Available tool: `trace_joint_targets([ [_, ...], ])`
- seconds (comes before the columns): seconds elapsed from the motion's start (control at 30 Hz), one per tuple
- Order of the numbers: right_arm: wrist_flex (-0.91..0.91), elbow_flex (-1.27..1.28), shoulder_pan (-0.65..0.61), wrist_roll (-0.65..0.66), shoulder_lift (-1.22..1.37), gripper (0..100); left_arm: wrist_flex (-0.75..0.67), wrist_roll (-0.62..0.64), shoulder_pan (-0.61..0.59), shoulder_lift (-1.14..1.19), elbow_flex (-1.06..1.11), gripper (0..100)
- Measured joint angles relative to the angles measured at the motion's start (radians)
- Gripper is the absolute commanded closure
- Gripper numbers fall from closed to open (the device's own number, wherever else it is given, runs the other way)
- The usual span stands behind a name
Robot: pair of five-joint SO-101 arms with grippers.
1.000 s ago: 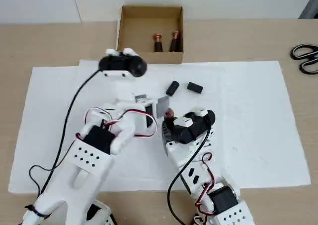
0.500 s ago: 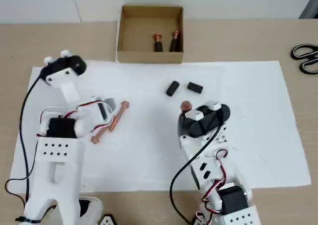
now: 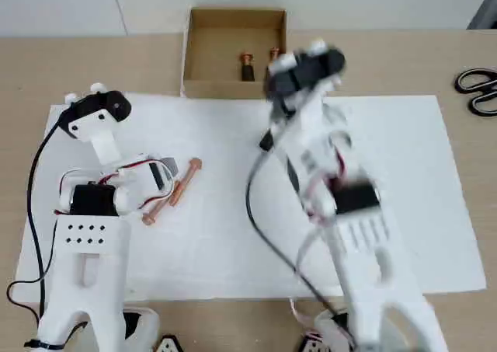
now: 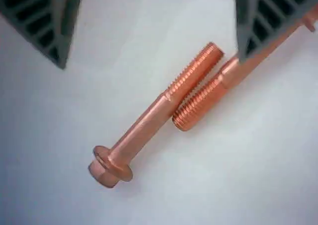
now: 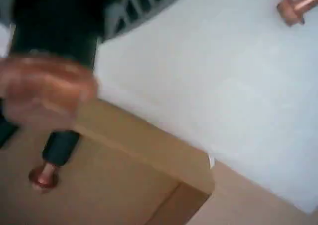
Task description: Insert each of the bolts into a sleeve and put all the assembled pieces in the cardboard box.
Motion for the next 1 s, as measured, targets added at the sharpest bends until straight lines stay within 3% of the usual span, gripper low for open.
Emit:
trace_joint_targets([
  [0.47,-0.353,-0.678,-0.005,0.0,0.899,99.5,0.0,0.0,0.0,0.0,0.0,79],
  [0.73,-0.531,-0.884,-0.005,0.0,1.157,99.5,0.0,0.0,0.0,0.0,0.0,79],
  [1.0,-0.551,-1.079,-0.005,0.0,1.382,99.5,0.0,0.0,0.0,0.0,0.048,79],
])
